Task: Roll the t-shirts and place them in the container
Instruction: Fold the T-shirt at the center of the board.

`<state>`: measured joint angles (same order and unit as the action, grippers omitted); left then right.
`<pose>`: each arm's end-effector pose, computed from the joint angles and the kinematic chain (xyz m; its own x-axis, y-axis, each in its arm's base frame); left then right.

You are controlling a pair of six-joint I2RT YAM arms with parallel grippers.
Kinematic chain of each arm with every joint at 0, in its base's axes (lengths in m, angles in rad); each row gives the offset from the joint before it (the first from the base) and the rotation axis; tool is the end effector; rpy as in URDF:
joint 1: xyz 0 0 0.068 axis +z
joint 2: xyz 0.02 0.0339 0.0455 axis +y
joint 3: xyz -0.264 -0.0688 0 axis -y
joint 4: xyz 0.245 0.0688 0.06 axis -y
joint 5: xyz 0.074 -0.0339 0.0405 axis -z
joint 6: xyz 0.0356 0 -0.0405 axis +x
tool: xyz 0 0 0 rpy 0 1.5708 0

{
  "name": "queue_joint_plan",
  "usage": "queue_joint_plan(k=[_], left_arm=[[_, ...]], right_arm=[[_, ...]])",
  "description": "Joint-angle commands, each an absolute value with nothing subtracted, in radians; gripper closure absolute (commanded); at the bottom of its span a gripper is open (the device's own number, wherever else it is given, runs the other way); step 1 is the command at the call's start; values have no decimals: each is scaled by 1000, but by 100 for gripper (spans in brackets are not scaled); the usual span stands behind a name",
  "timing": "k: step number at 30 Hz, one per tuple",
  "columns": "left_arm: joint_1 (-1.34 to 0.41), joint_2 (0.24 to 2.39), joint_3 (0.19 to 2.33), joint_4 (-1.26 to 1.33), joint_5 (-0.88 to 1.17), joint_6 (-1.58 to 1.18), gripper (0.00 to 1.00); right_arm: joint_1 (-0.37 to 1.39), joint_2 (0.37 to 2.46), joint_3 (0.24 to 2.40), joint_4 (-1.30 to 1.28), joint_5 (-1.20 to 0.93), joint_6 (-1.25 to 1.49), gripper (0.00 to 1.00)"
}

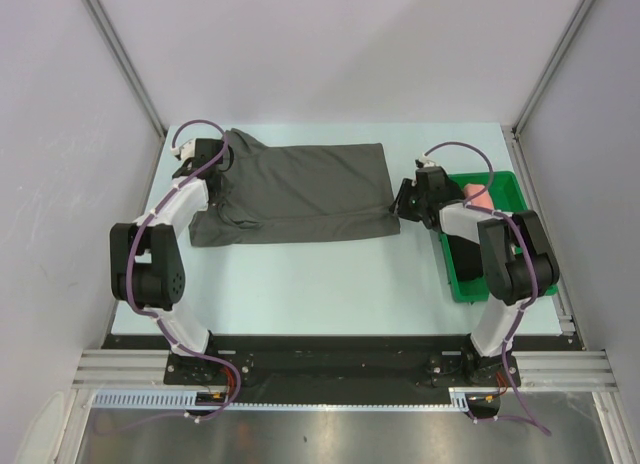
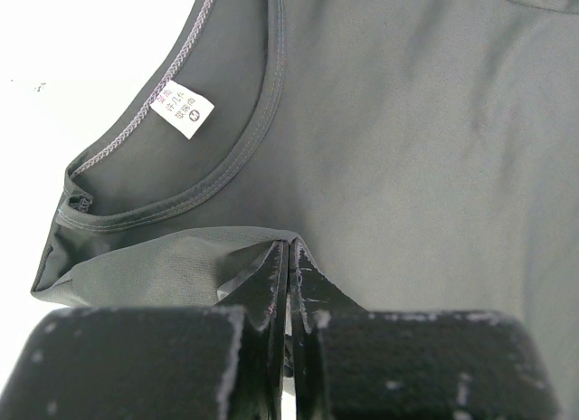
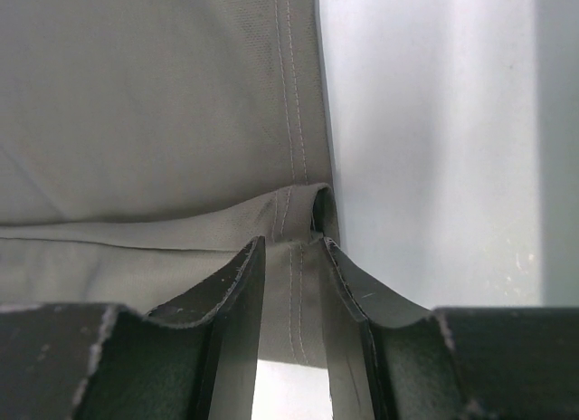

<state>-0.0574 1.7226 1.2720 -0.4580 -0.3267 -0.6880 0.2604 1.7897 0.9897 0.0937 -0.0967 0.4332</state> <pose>0.3729 -0.0100 0.2368 -0.5177 -0.5727 -0.6357 -0.6102 0.7679 -0.1949 0.3608 0.0997 0.1662 -0.7066 0.2441 -0.6642 -0.0338 0.9259 0.3762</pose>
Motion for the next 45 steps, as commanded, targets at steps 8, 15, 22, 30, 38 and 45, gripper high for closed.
queue_joint_plan(k=[8, 15, 22, 30, 38, 45], left_arm=[[-54, 1726, 1316, -454, -318, -675, 98], [-54, 1721, 1313, -449, -316, -676, 99], [-54, 1710, 1315, -451, -328, -663, 99], [-54, 1697, 1315, -446, -362, -643, 100], [-54, 1693, 1315, -434, -357, -634, 100], [-54, 1703, 1316, -433, -347, -640, 100]], right_arm=[[264, 1829, 988, 181, -118, 463, 67], [264, 1807, 988, 184, -117, 472, 82], [239, 1760, 986, 158, -129, 471, 87], [193, 1717, 991, 127, -147, 463, 88], [199, 1727, 994, 120, -152, 459, 75], [261, 1758, 992, 126, -118, 454, 73]])
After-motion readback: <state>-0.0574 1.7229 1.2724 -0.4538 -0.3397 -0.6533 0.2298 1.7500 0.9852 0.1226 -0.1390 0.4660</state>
